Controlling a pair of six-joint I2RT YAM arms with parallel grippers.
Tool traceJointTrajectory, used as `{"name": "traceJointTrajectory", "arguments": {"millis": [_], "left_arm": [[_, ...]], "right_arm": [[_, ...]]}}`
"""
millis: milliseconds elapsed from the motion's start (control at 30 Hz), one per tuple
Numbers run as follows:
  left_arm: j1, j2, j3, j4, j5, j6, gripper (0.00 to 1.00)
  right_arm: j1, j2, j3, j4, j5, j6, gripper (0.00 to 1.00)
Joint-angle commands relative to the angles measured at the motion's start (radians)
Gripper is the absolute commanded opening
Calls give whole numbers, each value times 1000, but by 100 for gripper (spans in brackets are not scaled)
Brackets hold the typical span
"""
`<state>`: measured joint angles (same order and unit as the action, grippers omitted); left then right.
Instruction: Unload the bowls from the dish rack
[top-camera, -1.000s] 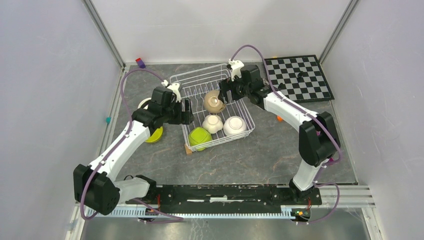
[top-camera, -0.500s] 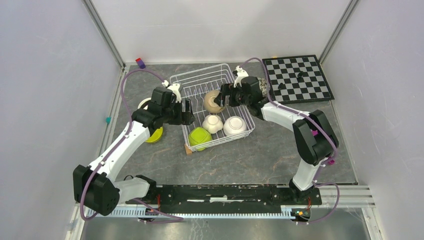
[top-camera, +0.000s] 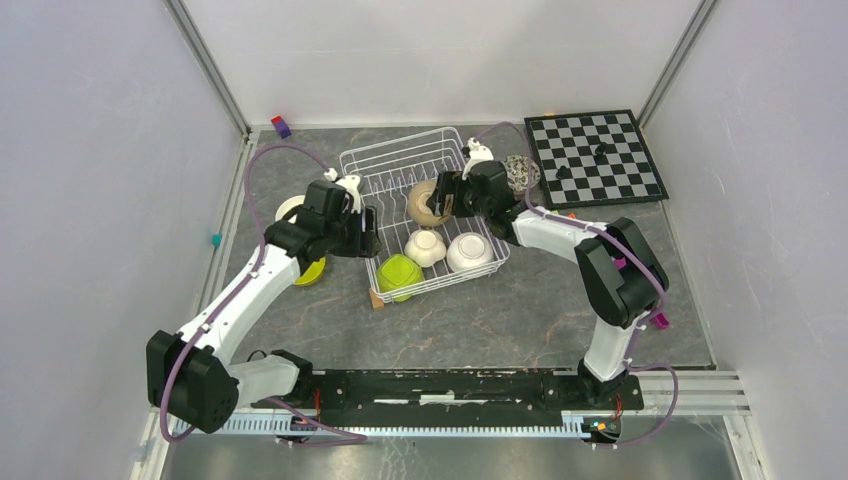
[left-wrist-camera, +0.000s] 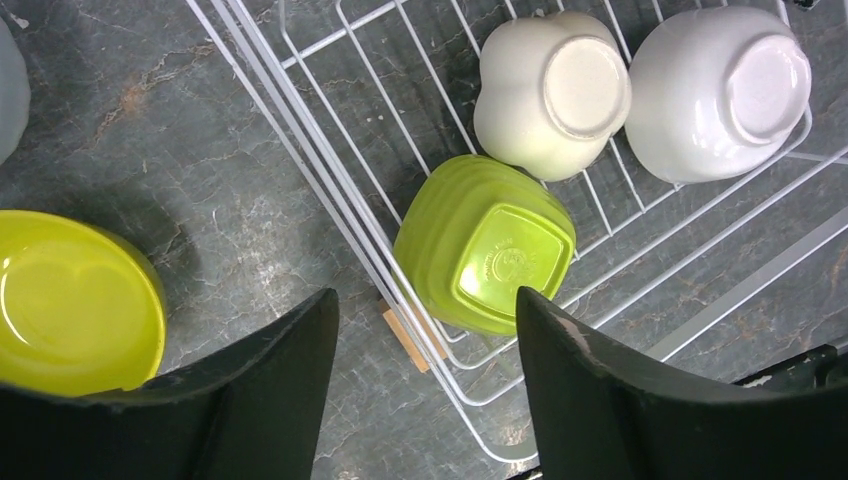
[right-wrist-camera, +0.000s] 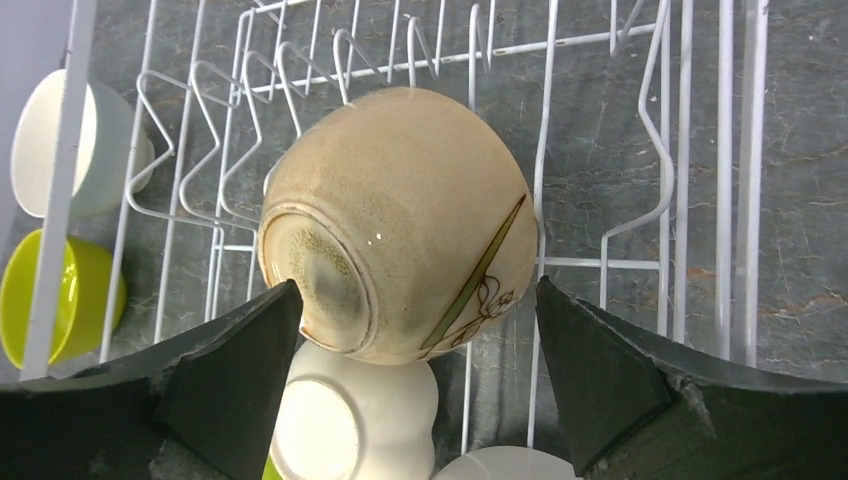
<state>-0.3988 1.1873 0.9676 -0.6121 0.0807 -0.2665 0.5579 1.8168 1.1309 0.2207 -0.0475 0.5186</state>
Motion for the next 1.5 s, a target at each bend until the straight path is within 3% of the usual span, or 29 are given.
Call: {"name": "traceJointTrajectory", "arguments": {"millis": [0,100,367,533,867,1200,1367,1467], "left_arm": [[2,-9,-4,8,-14,52,70],[3,-4,-12,10,-21,53,69],[1,19,-12,8,-11,53,63],[-2,26,-12,6,-17,50,60],[-6,41,-11,2,-21,49,59],[-5,-15,-3,-3,-43,59,57],[-5,-80,-32,28,-74,65,57],[-6,-89,-35,24,-78,68,57]], "right_arm": [[24,10,24,-9,64,-45,91],[29,1,18,24,-23,-72,80],[110,7,103,-78,-25,-237,73],[156,4,153,-127,-17,-313,73],[167,-71,82,-18,-168,-372,70],[143,-78,165,-137,-11,-394,79],[68,-17,277,-233,-103,-442,85],[8,45,373,-329,-210,-472,98]]}}
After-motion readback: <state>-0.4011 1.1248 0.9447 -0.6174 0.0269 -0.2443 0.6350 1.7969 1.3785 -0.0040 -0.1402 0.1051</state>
